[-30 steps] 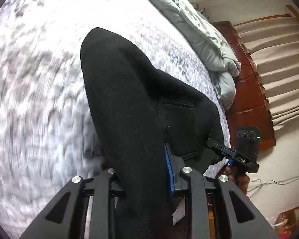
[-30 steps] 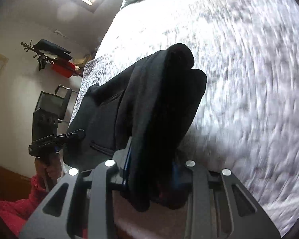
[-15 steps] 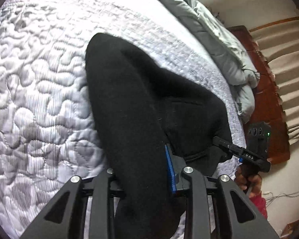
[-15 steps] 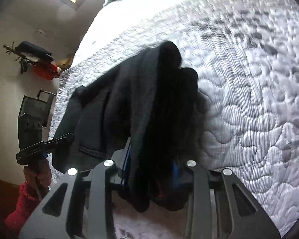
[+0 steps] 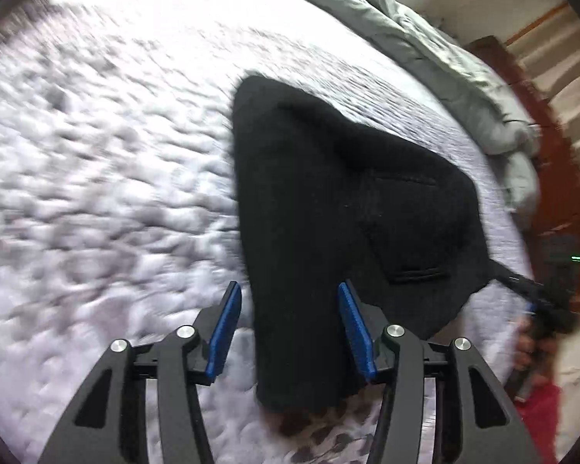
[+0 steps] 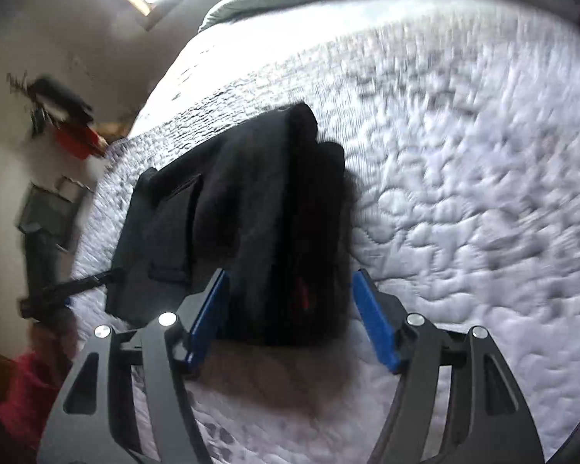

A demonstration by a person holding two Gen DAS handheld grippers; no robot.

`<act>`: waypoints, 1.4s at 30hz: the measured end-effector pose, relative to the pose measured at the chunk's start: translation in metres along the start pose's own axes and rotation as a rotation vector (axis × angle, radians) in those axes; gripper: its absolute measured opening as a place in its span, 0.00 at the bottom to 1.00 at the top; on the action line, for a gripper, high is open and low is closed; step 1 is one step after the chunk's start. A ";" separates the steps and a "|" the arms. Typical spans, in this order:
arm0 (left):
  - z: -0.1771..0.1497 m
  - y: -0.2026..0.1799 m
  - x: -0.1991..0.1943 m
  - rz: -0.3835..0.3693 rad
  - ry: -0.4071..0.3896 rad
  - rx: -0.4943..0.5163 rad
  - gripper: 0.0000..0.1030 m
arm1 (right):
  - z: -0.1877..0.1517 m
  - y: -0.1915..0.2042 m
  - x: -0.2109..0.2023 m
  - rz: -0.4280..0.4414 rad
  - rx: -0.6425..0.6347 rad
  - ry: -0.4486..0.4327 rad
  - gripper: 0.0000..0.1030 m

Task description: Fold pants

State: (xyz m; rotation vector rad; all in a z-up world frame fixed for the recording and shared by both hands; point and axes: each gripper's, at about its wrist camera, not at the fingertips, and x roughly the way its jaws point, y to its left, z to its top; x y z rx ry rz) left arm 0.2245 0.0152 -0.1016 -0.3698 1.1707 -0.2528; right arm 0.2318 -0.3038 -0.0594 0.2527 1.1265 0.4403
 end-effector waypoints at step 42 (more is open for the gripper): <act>-0.070 -0.082 -0.029 0.240 0.041 0.067 0.93 | -0.074 0.097 -0.015 -0.295 -0.042 0.121 0.88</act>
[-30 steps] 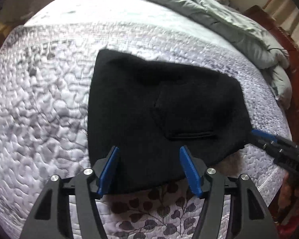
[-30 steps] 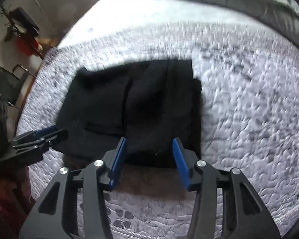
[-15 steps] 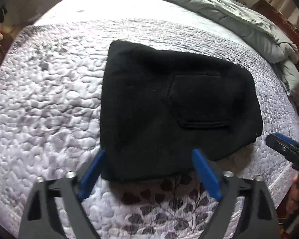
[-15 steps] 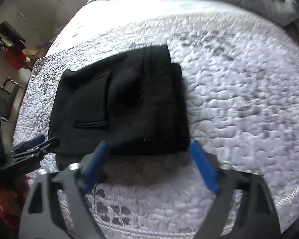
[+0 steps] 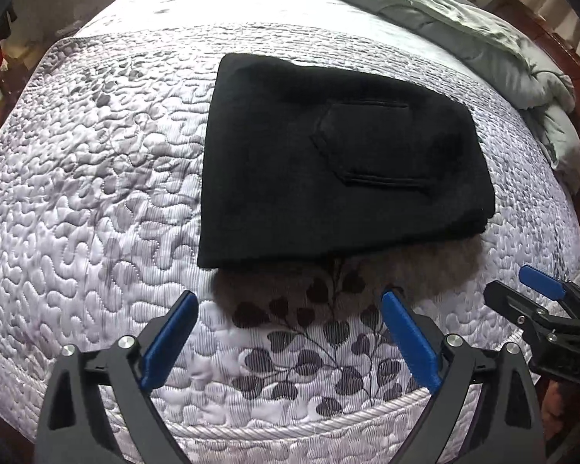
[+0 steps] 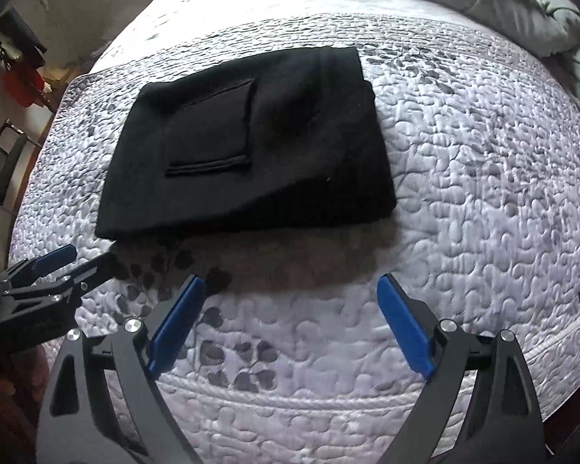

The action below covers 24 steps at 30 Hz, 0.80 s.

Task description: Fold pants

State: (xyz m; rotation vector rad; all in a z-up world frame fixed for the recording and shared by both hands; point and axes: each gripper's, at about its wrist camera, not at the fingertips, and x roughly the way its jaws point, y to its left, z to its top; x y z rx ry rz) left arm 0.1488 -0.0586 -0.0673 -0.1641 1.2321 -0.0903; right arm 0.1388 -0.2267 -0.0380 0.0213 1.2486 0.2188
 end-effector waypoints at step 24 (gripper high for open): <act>-0.001 -0.006 -0.038 0.090 -0.095 0.028 0.93 | -0.001 0.002 -0.019 -0.069 0.035 -0.026 0.90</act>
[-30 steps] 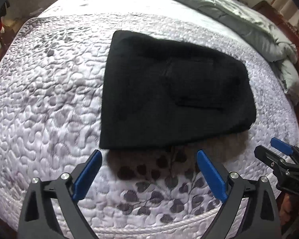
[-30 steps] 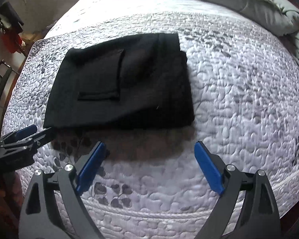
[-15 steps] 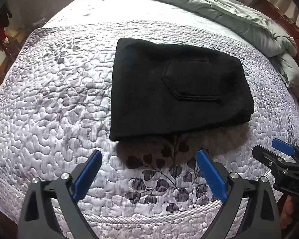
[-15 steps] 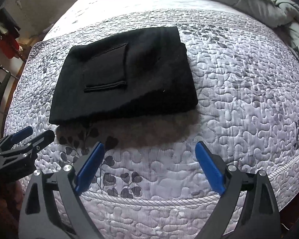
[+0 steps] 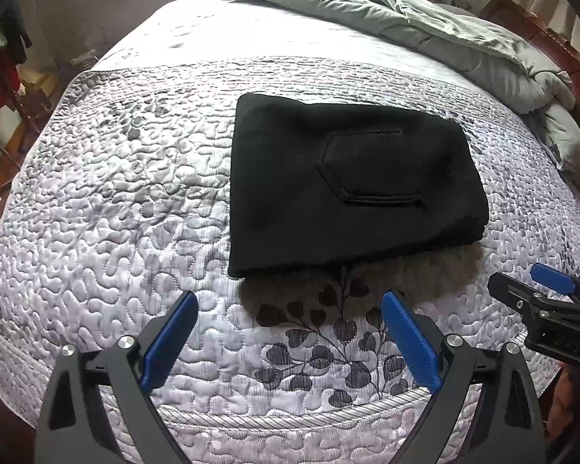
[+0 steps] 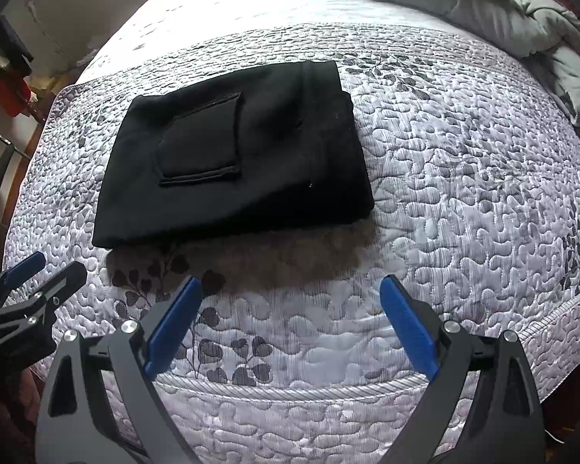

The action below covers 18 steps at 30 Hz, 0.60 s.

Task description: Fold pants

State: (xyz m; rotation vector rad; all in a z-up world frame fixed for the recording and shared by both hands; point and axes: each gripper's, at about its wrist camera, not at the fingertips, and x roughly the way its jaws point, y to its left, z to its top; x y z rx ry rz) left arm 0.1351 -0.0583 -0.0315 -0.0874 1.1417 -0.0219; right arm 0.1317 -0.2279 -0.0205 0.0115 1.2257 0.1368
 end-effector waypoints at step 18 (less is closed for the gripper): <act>0.000 0.000 0.001 0.021 -0.003 0.006 0.93 | 0.002 -0.001 0.006 0.005 0.013 0.014 0.90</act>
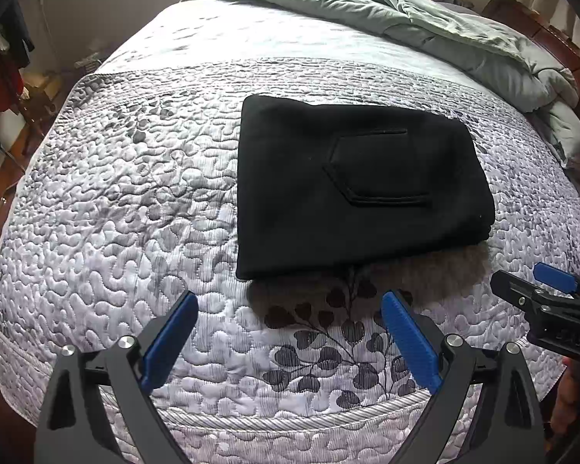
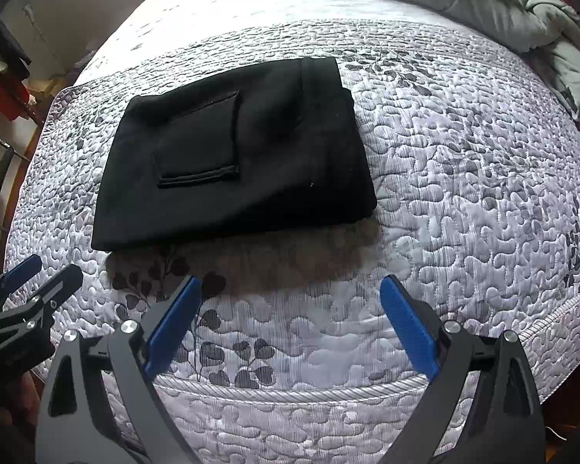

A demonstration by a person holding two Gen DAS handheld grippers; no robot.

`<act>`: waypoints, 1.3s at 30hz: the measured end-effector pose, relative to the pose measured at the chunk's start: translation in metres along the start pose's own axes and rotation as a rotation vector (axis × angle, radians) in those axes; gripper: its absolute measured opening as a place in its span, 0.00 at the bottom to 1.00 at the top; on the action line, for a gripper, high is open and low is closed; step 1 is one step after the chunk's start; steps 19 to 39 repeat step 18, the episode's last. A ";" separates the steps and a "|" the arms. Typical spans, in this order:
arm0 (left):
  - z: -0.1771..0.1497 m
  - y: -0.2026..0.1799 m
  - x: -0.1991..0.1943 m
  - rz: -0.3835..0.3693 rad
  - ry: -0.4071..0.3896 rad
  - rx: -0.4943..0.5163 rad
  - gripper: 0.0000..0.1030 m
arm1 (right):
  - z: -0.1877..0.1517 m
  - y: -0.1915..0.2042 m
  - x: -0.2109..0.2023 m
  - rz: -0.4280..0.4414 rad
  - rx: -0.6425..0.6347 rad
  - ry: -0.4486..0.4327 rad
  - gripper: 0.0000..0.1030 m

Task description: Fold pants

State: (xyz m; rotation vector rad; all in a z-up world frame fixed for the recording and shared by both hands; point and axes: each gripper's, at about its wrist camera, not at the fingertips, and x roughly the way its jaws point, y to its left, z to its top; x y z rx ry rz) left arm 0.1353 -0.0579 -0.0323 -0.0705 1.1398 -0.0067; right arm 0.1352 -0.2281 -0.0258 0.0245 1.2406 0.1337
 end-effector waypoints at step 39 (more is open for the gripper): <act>0.000 -0.002 -0.002 -0.011 0.010 0.005 0.93 | -0.004 -0.005 0.007 0.011 0.022 0.027 0.90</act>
